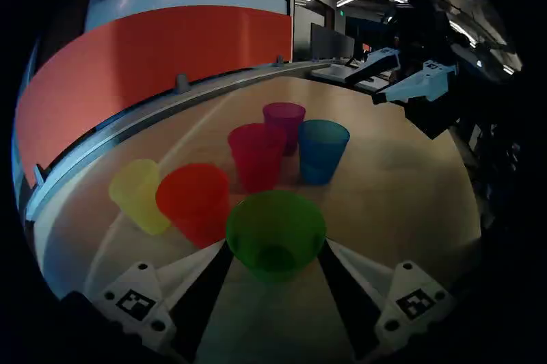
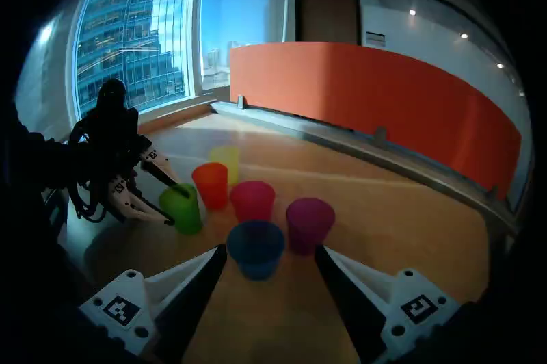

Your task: Pour water

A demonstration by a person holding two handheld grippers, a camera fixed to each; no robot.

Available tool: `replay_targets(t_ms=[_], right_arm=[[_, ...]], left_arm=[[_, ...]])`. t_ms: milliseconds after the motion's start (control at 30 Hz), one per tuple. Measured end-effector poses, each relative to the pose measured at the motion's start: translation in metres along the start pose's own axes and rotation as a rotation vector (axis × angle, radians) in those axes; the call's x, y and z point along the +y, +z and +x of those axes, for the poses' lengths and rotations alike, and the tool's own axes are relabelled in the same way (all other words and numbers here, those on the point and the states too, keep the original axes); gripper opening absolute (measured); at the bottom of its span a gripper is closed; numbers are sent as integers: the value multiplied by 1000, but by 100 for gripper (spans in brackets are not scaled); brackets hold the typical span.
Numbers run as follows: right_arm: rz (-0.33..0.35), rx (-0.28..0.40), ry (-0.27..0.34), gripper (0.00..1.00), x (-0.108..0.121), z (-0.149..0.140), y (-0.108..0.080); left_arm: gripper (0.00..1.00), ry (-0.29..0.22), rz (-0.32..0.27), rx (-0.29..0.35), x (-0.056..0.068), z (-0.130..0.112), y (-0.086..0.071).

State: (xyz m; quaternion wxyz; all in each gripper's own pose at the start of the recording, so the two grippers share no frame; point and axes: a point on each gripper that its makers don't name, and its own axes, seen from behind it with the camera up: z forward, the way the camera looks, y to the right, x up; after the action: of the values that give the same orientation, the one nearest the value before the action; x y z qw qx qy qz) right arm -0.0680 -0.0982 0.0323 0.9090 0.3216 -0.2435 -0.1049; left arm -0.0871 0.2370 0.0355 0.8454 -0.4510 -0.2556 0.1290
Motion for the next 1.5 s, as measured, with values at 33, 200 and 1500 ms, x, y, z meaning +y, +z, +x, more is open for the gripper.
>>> replay_targets(t_ms=[33,200,1500], right_arm=[[0,-1,1,99,0,-1,0],[-2,-3,4,99,2,-2,1],[4,-24,-13,99,-3,-11,8]], left_arm=[[86,0,0,0,0,0,1],[86,-3,-4,-2,0,1,7],[84,-31,49,103,-17,38,-25]])
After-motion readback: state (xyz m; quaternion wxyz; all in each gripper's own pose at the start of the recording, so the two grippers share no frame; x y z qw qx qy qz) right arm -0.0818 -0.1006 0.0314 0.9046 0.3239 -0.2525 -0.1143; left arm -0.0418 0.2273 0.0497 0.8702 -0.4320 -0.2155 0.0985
